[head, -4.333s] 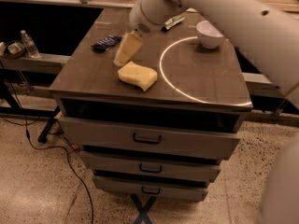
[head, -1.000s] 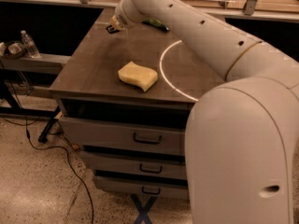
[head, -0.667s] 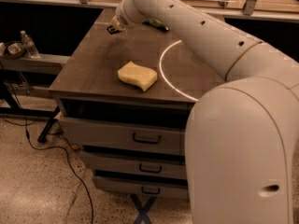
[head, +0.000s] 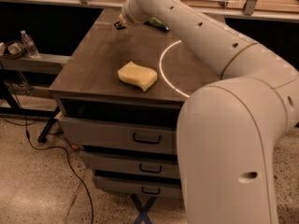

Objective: Move rxbar blueberry near green jalapeno chip bag

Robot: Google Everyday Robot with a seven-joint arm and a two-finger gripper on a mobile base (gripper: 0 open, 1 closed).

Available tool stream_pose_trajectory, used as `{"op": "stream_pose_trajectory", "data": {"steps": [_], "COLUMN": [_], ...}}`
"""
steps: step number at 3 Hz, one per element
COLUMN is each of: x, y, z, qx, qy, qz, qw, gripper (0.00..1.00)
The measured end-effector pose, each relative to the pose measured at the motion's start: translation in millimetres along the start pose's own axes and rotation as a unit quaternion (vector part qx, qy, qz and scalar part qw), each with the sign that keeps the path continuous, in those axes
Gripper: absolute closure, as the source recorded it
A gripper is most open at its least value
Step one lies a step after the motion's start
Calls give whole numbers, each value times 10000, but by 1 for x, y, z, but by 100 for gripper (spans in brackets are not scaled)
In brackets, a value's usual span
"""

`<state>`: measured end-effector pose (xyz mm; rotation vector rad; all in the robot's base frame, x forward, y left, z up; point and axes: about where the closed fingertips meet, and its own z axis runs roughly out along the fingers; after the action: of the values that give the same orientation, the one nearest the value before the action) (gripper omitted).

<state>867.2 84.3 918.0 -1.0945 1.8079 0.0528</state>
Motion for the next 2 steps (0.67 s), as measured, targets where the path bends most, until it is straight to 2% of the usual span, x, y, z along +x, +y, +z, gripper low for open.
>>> {"op": "stream_pose_trajectory", "data": {"steps": [1, 2], "x": [14, 34], "y": [-32, -58], "z": [6, 11], "qx": [332, 562], "qy": [43, 124], "qz": [-190, -243], "qw": [9993, 9980], "gripper": [100, 100]}}
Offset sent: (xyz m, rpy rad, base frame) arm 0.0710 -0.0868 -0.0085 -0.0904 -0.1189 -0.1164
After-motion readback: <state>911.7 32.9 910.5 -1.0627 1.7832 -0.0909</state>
